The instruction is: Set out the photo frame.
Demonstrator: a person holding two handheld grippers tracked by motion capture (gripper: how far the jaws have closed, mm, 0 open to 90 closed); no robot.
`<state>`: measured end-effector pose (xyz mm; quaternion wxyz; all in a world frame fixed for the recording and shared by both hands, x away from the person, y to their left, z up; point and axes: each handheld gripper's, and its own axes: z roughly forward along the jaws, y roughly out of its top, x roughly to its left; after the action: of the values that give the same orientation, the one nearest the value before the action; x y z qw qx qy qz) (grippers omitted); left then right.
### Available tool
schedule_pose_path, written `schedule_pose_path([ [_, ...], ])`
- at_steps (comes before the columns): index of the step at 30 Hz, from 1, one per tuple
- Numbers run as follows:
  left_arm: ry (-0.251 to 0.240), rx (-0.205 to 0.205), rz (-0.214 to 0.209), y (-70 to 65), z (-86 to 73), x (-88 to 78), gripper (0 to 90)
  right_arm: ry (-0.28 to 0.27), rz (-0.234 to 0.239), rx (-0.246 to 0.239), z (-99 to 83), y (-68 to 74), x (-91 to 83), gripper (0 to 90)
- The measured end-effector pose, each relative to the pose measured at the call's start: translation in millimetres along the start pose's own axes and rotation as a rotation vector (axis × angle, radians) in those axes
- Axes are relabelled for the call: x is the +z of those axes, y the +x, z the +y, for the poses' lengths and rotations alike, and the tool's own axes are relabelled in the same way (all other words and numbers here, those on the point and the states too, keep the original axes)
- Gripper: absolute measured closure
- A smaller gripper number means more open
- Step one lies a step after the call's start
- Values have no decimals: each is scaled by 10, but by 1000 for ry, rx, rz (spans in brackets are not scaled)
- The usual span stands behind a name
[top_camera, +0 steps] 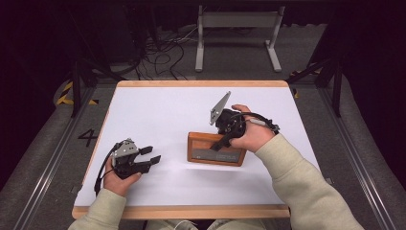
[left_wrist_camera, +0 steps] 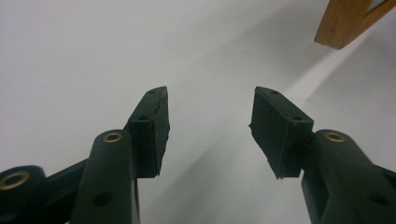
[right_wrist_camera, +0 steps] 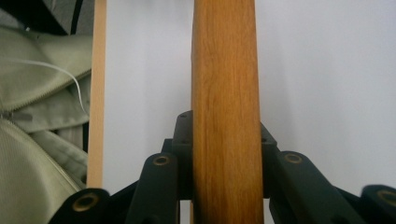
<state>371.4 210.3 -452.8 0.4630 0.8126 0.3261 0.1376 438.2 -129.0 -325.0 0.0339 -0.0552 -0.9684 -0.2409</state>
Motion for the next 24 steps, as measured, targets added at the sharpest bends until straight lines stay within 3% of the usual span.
schedule_pose_path([
  [5,0,5,-1,8,-10,-6,475,36,55,-90,-27,-115,120,716],
  [15,0,-2,-8,7,-2,17,475,62,81,-60,-98,-281,263,715],
  [17,4,-1,-7,3,0,24,475,69,86,-72,-107,-303,288,715],
  [24,3,1,-10,3,1,25,475,40,89,-59,-134,-342,308,715],
])
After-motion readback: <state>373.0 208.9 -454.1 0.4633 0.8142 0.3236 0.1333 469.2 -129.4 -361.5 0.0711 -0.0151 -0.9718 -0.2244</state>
